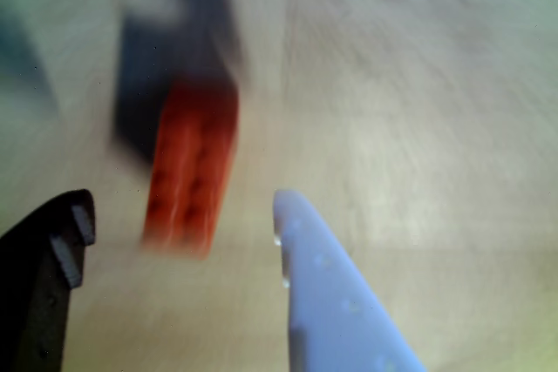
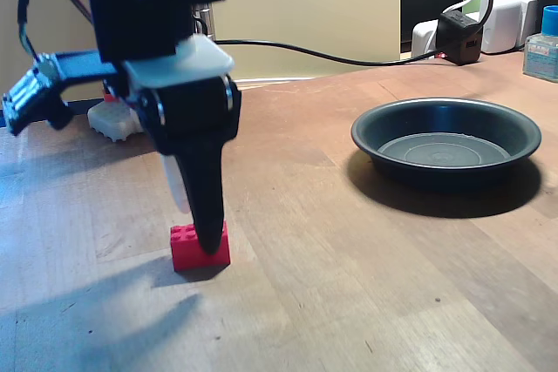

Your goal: Grasp a lego block and put it in the bin.

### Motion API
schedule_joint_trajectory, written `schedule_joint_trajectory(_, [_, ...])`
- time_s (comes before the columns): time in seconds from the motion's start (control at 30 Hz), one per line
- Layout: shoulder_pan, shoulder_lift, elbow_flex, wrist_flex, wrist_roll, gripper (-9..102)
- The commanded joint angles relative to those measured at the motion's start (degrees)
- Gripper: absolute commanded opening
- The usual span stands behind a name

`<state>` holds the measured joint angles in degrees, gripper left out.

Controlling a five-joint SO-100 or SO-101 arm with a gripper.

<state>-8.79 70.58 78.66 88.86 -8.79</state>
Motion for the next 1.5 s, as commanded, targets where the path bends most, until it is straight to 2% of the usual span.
schedule_joint_trajectory(0.0, [0.6, -0.8, -1.1, -0.7, -0.5, 20])
schedule_joint_trajectory(0.2, [0.6, -1.1, -0.8, -0.7, -0.4, 20])
schedule_joint_trajectory(0.4, [0.6, -1.7, -0.4, -0.7, -0.7, 8])
schedule_joint_trajectory(0.93, [0.6, -1.8, -0.2, -0.8, -0.9, 7])
schedule_joint_trajectory(1.1, [0.6, -1.8, -0.1, -0.8, -0.9, -1])
schedule_joint_trajectory(1.47, [-0.2, -0.8, -0.7, 1.6, -0.1, 0])
